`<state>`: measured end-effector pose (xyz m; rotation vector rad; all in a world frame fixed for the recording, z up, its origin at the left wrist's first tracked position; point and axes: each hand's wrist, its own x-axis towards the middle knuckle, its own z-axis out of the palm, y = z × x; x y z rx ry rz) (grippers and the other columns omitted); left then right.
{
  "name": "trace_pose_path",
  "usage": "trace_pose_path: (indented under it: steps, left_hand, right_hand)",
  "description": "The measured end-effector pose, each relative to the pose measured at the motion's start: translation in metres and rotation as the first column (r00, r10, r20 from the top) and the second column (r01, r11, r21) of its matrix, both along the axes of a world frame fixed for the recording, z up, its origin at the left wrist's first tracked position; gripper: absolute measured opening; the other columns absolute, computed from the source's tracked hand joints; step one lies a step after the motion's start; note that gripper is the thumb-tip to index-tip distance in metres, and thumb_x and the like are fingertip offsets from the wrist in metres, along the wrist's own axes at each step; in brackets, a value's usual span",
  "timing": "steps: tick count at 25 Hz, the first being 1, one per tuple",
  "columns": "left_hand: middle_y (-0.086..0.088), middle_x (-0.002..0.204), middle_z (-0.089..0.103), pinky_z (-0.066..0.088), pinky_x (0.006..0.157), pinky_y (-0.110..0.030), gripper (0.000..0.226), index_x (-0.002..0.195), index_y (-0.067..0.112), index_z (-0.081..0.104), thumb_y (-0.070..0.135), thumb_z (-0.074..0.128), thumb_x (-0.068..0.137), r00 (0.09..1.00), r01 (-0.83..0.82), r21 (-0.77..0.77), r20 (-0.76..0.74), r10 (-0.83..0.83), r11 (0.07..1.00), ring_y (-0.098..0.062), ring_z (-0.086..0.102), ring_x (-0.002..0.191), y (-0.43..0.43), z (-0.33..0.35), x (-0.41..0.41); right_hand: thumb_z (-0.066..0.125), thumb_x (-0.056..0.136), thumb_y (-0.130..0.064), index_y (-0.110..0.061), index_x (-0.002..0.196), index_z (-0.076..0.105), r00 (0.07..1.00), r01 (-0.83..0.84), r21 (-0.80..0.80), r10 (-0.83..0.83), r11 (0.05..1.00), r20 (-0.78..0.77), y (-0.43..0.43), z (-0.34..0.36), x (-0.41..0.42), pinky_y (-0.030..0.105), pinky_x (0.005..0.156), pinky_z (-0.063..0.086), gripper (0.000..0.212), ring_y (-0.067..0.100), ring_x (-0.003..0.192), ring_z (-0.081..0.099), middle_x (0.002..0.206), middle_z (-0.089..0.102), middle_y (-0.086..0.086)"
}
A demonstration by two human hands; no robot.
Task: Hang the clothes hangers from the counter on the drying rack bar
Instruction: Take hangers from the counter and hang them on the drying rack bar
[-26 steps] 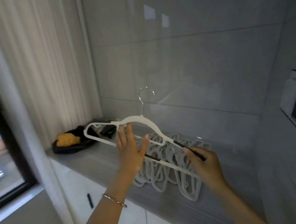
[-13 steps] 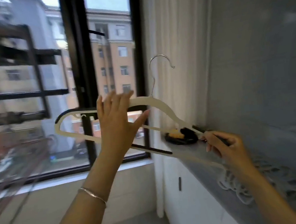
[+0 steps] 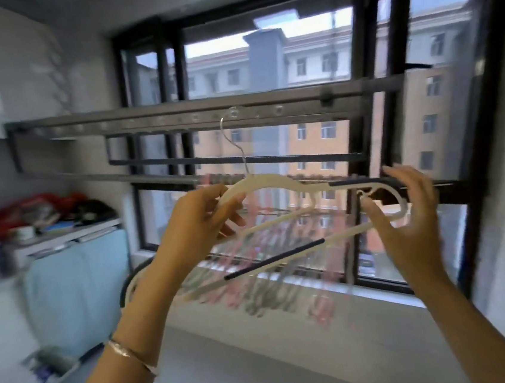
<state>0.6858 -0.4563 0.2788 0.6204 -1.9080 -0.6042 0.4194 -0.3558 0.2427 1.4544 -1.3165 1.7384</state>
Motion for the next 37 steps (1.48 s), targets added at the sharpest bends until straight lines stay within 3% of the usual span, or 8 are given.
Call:
trace_pose_path:
  steps: [4,7,14,18,21,26,30,37]
  left_hand:
    - [-0.005,0.067,0.071,0.056,0.056,-0.027,0.023,0.083,0.013,0.066,0.027,0.051,0.094,0.996,-0.068,0.124,-0.051,0.075,0.99,-0.019,0.068,0.057,-0.042,-0.007,0.117]
    - [-0.004,0.071,0.073,0.058,0.062,-0.033,0.021,0.083,0.016,0.067,0.027,0.052,0.094,0.985,-0.161,0.145,-0.037,0.168,0.976,-0.018,0.07,0.061,-0.075,-0.018,0.168]
    - [0.003,0.073,0.072,0.058,0.075,-0.041,0.02,0.083,0.023,0.065,0.021,0.05,0.096,0.934,-0.353,0.167,0.002,0.358,0.921,-0.013,0.07,0.069,-0.156,-0.047,0.207]
    - [-0.001,0.092,0.073,0.058,0.078,-0.036,0.017,0.099,0.016,0.064,0.022,0.048,0.097,0.986,-0.165,0.286,0.084,0.147,0.944,-0.015,0.07,0.084,-0.202,-0.042,0.201]
    - [0.001,0.108,0.07,0.055,0.077,-0.022,0.026,0.116,0.017,0.063,0.027,0.049,0.096,0.986,0.11,0.4,0.069,-0.149,0.91,-0.012,0.068,0.097,-0.239,-0.036,0.187]
    - [0.006,0.102,0.073,0.052,0.066,-0.015,0.026,0.114,0.017,0.066,0.027,0.055,0.093,0.954,0.298,0.467,-0.105,-0.282,0.833,-0.009,0.07,0.086,-0.301,-0.036,0.147]
    - [0.004,0.098,0.074,0.053,0.07,-0.019,0.023,0.105,0.016,0.07,0.028,0.058,0.09,0.914,0.398,0.499,-0.137,-0.383,0.77,-0.008,0.071,0.082,-0.349,-0.038,0.115]
    - [-0.002,0.098,0.072,0.053,0.059,-0.013,0.028,0.107,0.007,0.066,0.026,0.061,0.088,0.851,0.487,0.558,-0.13,-0.509,0.672,-0.009,0.071,0.078,-0.388,-0.044,0.054]
  right_hand:
    - [0.06,0.086,-0.029,-0.025,0.121,0.05,0.957,-0.29,0.185,0.288,0.939,0.037,-0.09,-0.006,0.141,0.015,0.11,0.023,0.037,0.005,0.129,0.033,0.135,0.039,-0.008]
    - [0.053,0.091,-0.033,-0.032,0.128,0.045,0.844,-0.536,0.397,0.469,0.745,0.259,-0.141,-0.005,0.223,0.022,0.104,0.032,0.037,0.003,0.128,0.035,0.141,0.033,-0.014]
    - [0.046,0.095,-0.035,-0.02,0.119,0.058,0.797,-0.566,0.621,0.555,0.543,0.241,-0.267,0.011,0.31,0.022,0.088,0.039,0.031,0.007,0.107,0.05,0.118,0.055,-0.005]
    - [0.043,0.096,-0.033,-0.016,0.112,0.061,0.78,-0.582,0.654,0.558,0.483,0.282,-0.325,0.013,0.3,0.01,0.072,0.036,0.03,0.005,0.095,0.048,0.104,0.054,-0.005]
    - [0.039,0.097,-0.034,-0.019,0.108,0.061,0.811,-0.573,0.632,0.472,0.522,0.346,-0.36,0.016,0.275,0.021,0.083,0.039,0.028,0.011,0.101,0.049,0.105,0.053,-0.005]
    - [0.042,0.097,-0.035,-0.02,0.11,0.062,0.953,-0.293,0.639,0.273,0.711,0.133,-0.395,0.017,0.23,0.018,0.076,0.038,0.028,0.01,0.096,0.053,0.105,0.057,-0.006]
    - [0.052,0.093,-0.025,-0.018,0.108,0.065,0.994,0.041,0.315,-0.006,0.948,-0.111,-0.399,0.021,0.201,0.031,0.091,0.046,0.021,0.014,0.102,0.057,0.11,0.064,-0.002]
    - [0.044,0.096,-0.034,-0.024,0.133,0.047,0.892,0.448,0.435,-0.424,0.781,-0.158,-0.38,0.007,0.16,0.036,0.113,0.021,0.039,0.019,0.133,0.034,0.141,0.044,0.0]
